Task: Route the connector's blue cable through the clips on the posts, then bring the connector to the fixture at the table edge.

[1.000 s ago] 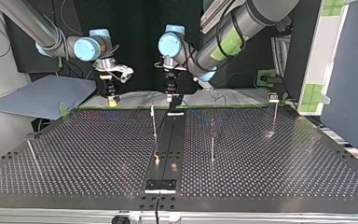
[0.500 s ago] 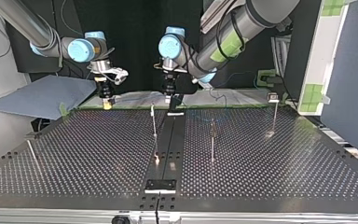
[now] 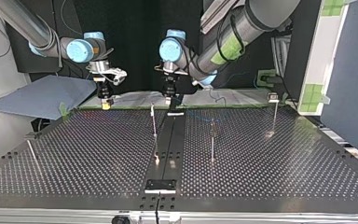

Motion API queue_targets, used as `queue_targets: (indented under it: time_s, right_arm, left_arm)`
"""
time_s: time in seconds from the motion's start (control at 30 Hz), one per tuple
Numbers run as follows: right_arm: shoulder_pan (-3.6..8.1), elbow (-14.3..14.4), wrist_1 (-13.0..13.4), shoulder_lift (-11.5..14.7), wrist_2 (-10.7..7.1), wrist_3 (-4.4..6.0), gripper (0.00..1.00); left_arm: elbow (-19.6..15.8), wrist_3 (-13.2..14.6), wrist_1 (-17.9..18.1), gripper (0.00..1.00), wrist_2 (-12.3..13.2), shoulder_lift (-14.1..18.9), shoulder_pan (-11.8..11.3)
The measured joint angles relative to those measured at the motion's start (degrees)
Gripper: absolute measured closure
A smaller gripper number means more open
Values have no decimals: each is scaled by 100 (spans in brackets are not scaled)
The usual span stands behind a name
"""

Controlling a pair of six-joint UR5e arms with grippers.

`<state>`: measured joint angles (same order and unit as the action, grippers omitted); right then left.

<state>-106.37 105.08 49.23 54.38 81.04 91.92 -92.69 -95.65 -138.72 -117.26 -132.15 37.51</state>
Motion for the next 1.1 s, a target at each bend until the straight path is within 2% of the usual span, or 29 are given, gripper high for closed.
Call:
queue_targets:
  time_s: [0.3,0.57,1.1]
  right_arm:
    - [2,-53,-13,-35,-8,-6,100]
    - [3,-182,-92,-208,-12,-49,100]
    - [6,-406,-204,-234,-24,-27,100]
  left_arm:
    - [169,-30,-53,100,20,-75,-98]
    - [235,-32,-93,100,75,-78,-188]
    - [396,-32,-211,100,157,-78,-256]
